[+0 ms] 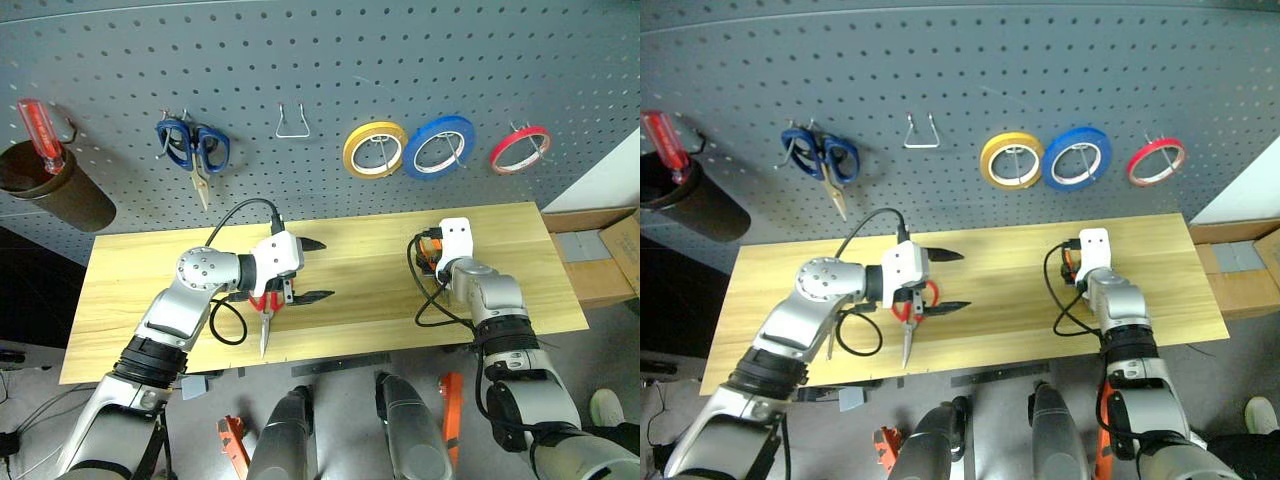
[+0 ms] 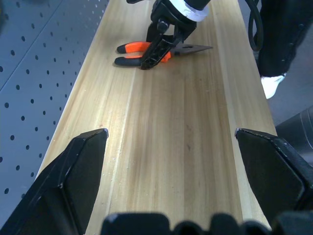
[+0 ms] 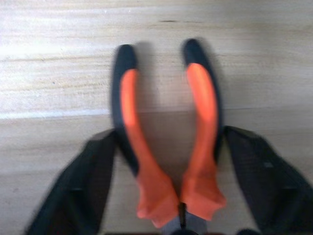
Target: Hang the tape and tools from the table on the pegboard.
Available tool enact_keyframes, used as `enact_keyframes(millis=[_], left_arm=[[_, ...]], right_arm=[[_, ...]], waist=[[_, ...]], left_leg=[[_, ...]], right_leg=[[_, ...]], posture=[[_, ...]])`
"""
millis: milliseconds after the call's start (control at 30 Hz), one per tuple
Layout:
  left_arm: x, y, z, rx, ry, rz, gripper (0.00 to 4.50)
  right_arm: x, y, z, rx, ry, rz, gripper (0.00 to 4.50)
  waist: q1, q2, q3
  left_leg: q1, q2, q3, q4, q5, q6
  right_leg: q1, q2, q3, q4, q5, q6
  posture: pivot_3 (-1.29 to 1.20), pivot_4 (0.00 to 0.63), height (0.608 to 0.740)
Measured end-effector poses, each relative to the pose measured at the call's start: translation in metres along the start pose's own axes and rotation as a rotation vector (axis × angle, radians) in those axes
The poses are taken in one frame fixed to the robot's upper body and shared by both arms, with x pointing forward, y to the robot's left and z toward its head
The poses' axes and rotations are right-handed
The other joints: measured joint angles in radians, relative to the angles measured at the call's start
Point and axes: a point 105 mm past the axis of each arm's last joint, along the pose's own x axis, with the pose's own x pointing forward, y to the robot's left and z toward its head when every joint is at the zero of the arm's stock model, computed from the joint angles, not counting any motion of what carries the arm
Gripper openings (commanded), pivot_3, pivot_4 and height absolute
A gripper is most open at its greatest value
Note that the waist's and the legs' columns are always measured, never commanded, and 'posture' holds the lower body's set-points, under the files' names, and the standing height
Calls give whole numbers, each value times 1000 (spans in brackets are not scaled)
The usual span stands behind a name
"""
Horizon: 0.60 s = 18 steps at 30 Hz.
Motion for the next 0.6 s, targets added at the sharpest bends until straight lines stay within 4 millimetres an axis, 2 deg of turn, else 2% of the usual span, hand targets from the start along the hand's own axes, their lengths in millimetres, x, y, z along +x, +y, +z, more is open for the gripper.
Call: enact_keyframes(millis=[200, 333, 400, 500, 600], left_arm=[[-1, -3, -4, -16, 7, 7, 4500], [-10, -1, -11, -104, -4, 72, 4500], [-20, -1, -14, -164, -14, 113, 4500], [-30, -3, -13, -231, -35, 154, 4500], [-42, -3, -12, -291, -60, 221, 4500]], right_arm=[[0, -1, 0, 8, 4, -2, 2656], [-10, 5, -6, -15, -6, 8, 2656], [-25, 22, -6, -21, -37, 40, 2656], [-54, 50, 4, -18, -118, 100, 2656], [-93, 80, 18, -27, -245, 173, 2656]], waist=[[0, -2, -1], [-1, -1, -1], [-4, -1, -1], [-8, -1, -1], [-6, -1, -1]], left_leg=[[0, 0, 0, 0, 0, -1], [-1, 1, 0, -1, 2, -3], [-3, 2, -1, -1, 2, -3], [-7, 2, 0, -1, 2, -3], [-7, 1, -1, -1, 2, -3]], right_leg=[[0, 0, 0, 0, 0, 0], [-2, 0, 0, 1, 0, 0], [-6, 0, 2, 2, 0, 0], [-13, 0, 5, 10, 0, 0], [-14, 0, 5, 9, 0, 0]], posture=[[-135, 336, 740], [-138, 336, 740], [-137, 337, 740], [-134, 339, 740], [-124, 340, 740]])
